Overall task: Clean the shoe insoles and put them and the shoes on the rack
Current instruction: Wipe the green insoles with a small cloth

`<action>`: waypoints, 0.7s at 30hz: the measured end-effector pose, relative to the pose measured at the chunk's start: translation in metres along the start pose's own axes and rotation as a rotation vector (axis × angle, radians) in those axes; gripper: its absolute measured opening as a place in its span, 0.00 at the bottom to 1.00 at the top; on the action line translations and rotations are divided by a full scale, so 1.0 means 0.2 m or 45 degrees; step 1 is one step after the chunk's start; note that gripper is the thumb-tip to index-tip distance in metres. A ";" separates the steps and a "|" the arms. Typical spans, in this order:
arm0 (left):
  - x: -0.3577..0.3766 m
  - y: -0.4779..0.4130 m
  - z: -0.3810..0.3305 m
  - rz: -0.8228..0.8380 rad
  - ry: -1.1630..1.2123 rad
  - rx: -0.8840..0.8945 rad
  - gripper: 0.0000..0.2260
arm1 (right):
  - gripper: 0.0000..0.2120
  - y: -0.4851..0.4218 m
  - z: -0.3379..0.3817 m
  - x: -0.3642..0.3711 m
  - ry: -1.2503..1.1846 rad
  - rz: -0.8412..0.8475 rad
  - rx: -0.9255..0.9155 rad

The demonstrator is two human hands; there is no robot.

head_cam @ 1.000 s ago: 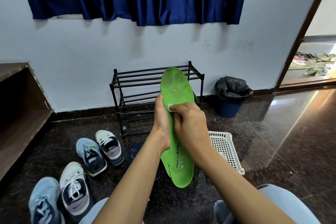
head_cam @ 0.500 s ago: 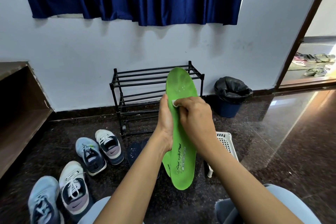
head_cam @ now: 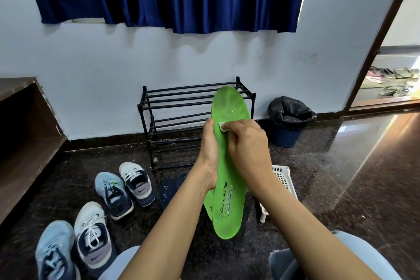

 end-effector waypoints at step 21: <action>0.02 0.00 0.01 0.019 0.024 0.032 0.30 | 0.10 0.00 -0.02 -0.02 0.004 -0.030 0.025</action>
Point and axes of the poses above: each hand's wrist, its own y-axis away from the middle knuckle, its own x-axis out of the palm, z = x × y, the point moved 4 cm from there along -y, towards the middle knuckle, and after that the axes turned 7 degrees about x, right-handed, at the moved point
